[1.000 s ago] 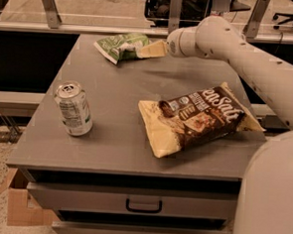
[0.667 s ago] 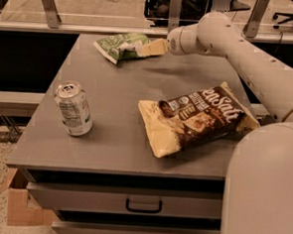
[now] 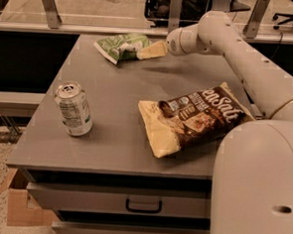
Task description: Move green jalapeno chip bag near brown chip bag
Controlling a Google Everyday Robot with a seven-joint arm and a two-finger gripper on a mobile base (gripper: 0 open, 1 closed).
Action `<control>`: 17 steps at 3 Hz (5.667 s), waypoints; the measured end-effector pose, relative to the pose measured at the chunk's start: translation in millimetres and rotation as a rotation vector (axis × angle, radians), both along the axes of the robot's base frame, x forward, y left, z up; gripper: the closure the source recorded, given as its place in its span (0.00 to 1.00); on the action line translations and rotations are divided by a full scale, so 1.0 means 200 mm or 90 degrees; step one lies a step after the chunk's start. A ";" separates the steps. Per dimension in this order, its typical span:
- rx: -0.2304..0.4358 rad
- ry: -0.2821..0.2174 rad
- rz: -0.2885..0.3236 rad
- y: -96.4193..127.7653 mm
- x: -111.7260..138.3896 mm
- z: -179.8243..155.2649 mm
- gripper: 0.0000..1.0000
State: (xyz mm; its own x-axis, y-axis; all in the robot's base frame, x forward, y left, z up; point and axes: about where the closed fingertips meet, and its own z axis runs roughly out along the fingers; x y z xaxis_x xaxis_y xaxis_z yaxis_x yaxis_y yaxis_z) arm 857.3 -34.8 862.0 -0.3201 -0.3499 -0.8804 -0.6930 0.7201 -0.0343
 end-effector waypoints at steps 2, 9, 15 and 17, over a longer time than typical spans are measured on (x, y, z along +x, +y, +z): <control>0.016 0.009 0.061 0.14 0.06 -0.09 0.34; -0.017 -0.012 -0.005 -0.31 -0.55 0.31 1.00; -0.073 0.089 -0.045 -0.61 -1.13 0.48 0.22; -0.040 0.119 -0.009 -0.56 -1.20 0.53 0.00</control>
Offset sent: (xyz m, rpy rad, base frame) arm 0.0211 0.0295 -0.0157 0.0396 -0.0008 0.1299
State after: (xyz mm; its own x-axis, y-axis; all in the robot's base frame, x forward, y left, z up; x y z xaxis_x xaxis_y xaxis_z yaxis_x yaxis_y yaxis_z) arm 616.5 -147.0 967.3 -0.4811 -0.3972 -0.7816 -0.6814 0.7303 0.0483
